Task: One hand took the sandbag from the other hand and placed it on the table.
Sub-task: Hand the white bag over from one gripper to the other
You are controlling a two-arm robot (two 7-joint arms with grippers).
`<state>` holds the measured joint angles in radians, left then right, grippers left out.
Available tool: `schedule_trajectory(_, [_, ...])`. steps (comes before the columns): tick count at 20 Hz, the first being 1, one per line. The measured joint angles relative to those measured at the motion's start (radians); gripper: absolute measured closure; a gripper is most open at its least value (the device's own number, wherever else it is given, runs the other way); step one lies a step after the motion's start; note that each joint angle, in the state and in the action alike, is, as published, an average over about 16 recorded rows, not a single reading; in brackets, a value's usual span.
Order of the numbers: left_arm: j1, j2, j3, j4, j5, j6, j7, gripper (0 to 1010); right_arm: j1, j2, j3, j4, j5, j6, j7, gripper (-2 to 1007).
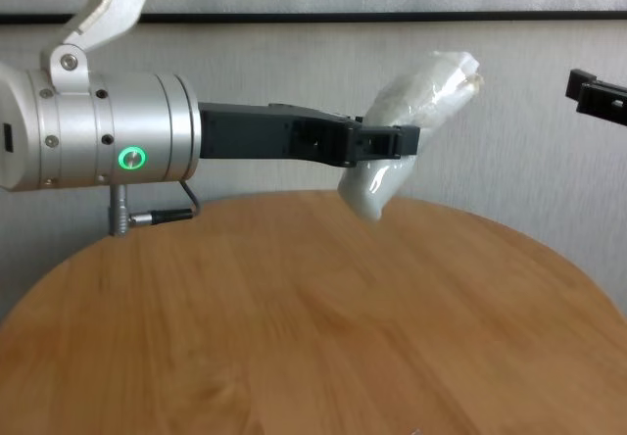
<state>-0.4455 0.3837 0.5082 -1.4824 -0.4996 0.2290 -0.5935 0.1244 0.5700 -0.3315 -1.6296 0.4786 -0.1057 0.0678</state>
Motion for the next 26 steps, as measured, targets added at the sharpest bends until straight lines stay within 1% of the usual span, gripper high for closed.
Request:
schedule_trajectory(3, [0.0,0.0,0.0,0.001,0.0,0.0,-0.001,540,-0.019,-0.009,0.028,-0.042,0.08,0.031,0.044,5])
schedule_trajectory(6, [0.001,-0.001,-0.001,0.001,0.0,0.001,-0.001,540,-0.037,-0.019,0.052,-0.071,0.161,0.067,0.09,5])
schedule_trajectory(9, [0.001,-0.001,-0.001,0.001,0.0,0.001,-0.002,540,-0.052,-0.028,0.069,-0.092,0.227,0.099,0.132,5])
schedule_trajectory(12, [0.001,-0.001,-0.001,0.001,0.0,0.001,-0.002,540,-0.064,-0.039,0.081,-0.106,0.283,0.125,0.17,5])
schedule_trajectory(16, [0.001,-0.001,-0.002,0.002,0.0,0.001,-0.002,540,-0.07,-0.058,0.086,-0.113,0.346,0.154,0.21,5])
schedule_trajectory(19, [0.002,-0.001,-0.002,0.002,0.0,0.001,-0.003,540,-0.068,-0.072,0.084,-0.109,0.382,0.17,0.23,5])
schedule_trajectory(23, [0.002,-0.002,-0.002,0.002,0.0,0.001,-0.003,540,-0.06,-0.088,0.076,-0.096,0.422,0.187,0.247,5])
schedule_trajectory(26, [0.002,-0.002,-0.002,0.002,0.0,0.001,-0.003,540,-0.054,-0.101,0.071,-0.085,0.466,0.202,0.261,5])
